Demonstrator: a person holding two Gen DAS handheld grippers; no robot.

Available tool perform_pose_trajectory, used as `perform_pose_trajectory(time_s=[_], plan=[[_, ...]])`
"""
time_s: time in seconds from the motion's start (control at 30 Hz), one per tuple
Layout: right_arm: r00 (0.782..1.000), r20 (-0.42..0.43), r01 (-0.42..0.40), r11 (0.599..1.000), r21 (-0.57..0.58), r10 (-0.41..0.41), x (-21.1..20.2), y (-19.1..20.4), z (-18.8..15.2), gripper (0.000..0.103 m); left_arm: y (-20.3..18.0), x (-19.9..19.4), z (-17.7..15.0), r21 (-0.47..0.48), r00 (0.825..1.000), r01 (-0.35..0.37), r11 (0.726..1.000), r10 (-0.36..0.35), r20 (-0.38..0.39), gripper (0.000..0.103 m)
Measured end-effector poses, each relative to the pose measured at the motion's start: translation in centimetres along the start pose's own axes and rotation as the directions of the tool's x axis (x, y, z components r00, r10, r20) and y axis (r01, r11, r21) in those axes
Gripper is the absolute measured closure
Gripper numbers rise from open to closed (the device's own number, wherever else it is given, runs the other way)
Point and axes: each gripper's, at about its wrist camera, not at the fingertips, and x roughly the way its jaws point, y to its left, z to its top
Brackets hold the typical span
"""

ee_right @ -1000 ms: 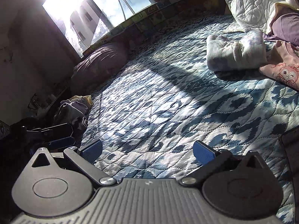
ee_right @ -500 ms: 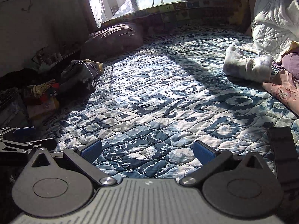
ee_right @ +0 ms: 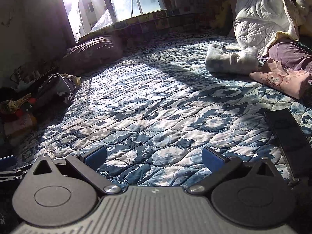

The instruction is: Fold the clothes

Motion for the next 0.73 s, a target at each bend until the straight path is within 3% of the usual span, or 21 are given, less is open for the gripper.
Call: perform_pose_trajectory(time_s=[0.17,0.43,0.63,0.73], plan=[[0.999,-0.003,-0.048,0.997,0.063,0.048,0.9,-1.3,-1.1,0.000,-0.4,1.5,0.2,-0.017,0.999,0.006,1.000,-0.007,-0.032,0.000],[0.999,0.013,-0.030,0.999,0.035,0.030,0.6,-1.9,-1.5,0.000,-1.5,3.4,-0.7,-0.052,0.994,0.033,0.998,-0.038,-0.105,0.000],[0.999,0.028,-0.043,0.999,0.033,0.042,0.6,-1.9,-1.3,0.000,-0.9,4.0,-1.2,-0.093,0.992,0.044,0.995,-0.054,-0.115,0.000],[0.998,0.028,-0.052,0.999,0.001,0.052,0.4,-1.2,-1.3,0.000,-0.5,3.9,-1.4,-0.115,0.994,0.062,0.991,-0.072,-0.084,0.000]])
